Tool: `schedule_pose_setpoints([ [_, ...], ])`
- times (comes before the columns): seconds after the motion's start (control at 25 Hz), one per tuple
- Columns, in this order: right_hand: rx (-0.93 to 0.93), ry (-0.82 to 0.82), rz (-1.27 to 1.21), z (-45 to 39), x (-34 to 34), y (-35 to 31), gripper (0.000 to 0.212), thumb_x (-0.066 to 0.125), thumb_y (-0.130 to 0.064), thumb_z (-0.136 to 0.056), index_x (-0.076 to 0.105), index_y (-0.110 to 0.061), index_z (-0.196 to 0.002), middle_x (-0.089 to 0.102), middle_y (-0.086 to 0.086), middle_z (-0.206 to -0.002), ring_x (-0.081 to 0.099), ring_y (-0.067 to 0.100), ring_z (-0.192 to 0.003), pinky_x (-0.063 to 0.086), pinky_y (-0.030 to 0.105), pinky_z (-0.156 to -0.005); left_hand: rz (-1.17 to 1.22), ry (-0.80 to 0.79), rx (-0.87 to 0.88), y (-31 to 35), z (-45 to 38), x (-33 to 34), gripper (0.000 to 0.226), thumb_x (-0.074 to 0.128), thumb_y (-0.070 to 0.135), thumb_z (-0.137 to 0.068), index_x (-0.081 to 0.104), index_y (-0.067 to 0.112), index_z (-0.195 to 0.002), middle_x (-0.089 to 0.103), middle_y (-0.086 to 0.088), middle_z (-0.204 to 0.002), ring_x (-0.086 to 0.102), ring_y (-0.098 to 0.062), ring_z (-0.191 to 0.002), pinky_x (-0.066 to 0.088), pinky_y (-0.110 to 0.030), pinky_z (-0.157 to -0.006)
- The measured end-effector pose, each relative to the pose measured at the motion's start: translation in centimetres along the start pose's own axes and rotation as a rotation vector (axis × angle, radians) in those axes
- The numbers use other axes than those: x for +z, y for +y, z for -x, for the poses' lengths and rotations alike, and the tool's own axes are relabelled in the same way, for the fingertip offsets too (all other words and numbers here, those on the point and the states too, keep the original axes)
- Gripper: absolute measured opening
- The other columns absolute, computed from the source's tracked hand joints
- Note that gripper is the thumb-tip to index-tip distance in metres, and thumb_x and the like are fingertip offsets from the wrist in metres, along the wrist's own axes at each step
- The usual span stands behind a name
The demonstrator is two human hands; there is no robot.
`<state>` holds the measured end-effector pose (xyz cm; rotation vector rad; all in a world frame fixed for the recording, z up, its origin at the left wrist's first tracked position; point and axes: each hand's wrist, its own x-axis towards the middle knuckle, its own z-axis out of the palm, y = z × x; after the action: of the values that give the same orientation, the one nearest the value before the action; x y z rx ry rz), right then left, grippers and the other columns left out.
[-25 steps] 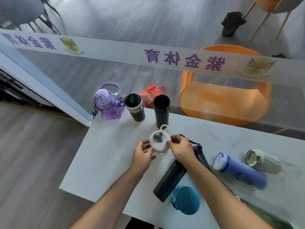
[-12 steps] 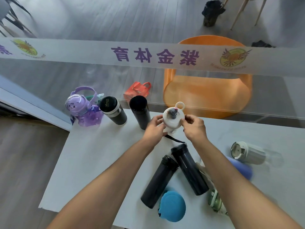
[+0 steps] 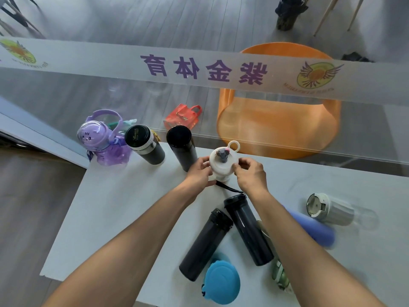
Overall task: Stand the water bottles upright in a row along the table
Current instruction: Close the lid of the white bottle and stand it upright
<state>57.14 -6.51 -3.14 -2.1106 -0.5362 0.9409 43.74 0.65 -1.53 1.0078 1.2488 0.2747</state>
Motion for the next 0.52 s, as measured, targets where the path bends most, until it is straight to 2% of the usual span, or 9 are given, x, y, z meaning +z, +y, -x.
schedule_pose_setpoints([
  [0.16, -0.009, 0.016, 0.002, 0.0, 0.1, 0.1, 0.032, 0.061, -0.025, -0.096, 0.064, -0.011, -0.125, 0.069, 0.006, -0.125, 0.063, 0.021, -0.112, 0.041, 0.025, -0.088, 0.034, -0.015, -0.018, -0.1, -0.1, 0.2, 0.049, 0.042, -0.008, -0.091, 0.048, 0.012, -0.136, 0.053, -0.006, -0.129, 0.051, -0.020, -0.112, 0.054, -0.045, -0.096],
  [0.36, 0.001, 0.030, 0.000, -0.5, -0.6, 0.4, 0.031, 0.061, -0.026, -0.095, 0.066, -0.012, -0.123, 0.070, 0.005, -0.121, 0.060, 0.016, -0.101, 0.041, 0.025, -0.086, 0.042, -0.043, -0.001, 0.2, -0.4, 0.8, 0.047, 0.042, -0.006, -0.092, 0.048, 0.011, -0.134, 0.056, -0.004, -0.126, 0.056, -0.014, -0.101, 0.055, -0.041, -0.090],
  [0.52, -0.001, 0.020, -0.017, -0.1, -0.8, 0.6, 0.032, 0.062, -0.029, -0.094, 0.066, -0.012, -0.121, 0.070, 0.004, -0.118, 0.064, 0.021, -0.107, 0.044, 0.028, -0.089, -0.047, 0.009, -0.019, -0.2, -0.1, 0.3, 0.048, 0.041, 0.002, -0.093, 0.046, 0.018, -0.139, 0.057, -0.003, -0.116, 0.054, -0.018, -0.103, 0.055, -0.043, -0.096],
])
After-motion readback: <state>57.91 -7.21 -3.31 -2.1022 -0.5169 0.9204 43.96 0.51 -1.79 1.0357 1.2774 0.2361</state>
